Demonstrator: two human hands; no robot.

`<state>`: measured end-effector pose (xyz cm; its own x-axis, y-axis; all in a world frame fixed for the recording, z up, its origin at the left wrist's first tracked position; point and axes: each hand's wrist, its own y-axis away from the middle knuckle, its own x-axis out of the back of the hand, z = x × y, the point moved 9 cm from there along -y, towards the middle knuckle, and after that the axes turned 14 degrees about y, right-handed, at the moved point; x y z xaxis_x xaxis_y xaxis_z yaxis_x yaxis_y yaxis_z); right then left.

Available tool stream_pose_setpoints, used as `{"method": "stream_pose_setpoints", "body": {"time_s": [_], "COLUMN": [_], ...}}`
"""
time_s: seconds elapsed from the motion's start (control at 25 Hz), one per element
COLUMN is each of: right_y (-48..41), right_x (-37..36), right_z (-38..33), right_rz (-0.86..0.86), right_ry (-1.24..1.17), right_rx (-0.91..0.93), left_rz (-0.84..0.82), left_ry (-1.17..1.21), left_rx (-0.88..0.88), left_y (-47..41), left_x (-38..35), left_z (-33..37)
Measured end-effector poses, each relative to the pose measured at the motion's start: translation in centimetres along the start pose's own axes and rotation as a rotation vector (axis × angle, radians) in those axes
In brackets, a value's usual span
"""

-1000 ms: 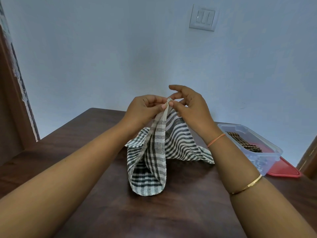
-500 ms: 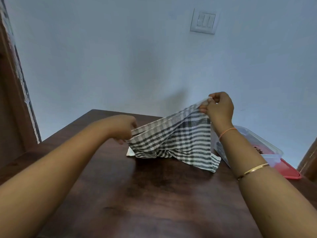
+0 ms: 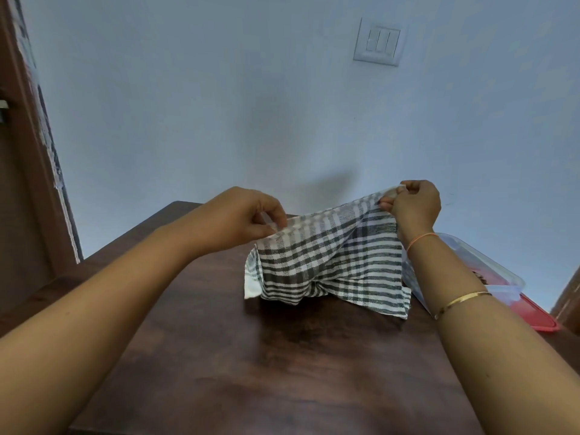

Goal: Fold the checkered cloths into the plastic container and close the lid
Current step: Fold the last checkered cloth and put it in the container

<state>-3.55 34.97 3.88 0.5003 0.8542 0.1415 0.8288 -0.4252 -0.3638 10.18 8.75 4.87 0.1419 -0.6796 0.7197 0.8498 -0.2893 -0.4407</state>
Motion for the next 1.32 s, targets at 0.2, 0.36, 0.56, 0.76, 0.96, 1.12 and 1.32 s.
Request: {"method": "stream_pose_setpoints", "body": {"time_s": [0.2, 0.36, 0.56, 0.76, 0.96, 1.12, 1.32], "right_y": [0.1, -0.6, 0.3, 2.0, 4.1, 6.1, 5.5], "right_x": [0.3, 1.0, 0.6, 0.4, 3.0, 4.5, 4.9], "right_z": [-0.1, 0.6, 1.3, -1.7, -7.2, -10.5, -11.8], "right_rz": [0.024, 0.050, 0.000, -0.036, 0.206, 0.338, 0.330], "right_ry": [-0.015, -0.055, -0.053, -0.045, 0.004, 0.009, -0.059], "right_rx": [0.007, -0.054, -0.088, 0.079, 0.484, 0.708, 0.659], "left_rz": [-0.019, -0.045, 0.323, 0.527, 0.887, 1.090, 1.076], "left_ry": [0.100, 0.186, 0.437, 0.611, 0.555, 0.503, 0.636], "left_rx": [0.085, 0.144, 0.190, 0.302, -0.052, -0.324, -0.137], "left_y": [0.1, 0.8, 0.7, 0.2, 1.3, 3.3, 0.3], "left_x": [-0.9, -1.5, 0.7, 2.1, 5.7, 7.8, 9.2], "left_z": [-2.8, -3.7, -5.6, -7.8, -3.5, 0.1, -2.3]}}
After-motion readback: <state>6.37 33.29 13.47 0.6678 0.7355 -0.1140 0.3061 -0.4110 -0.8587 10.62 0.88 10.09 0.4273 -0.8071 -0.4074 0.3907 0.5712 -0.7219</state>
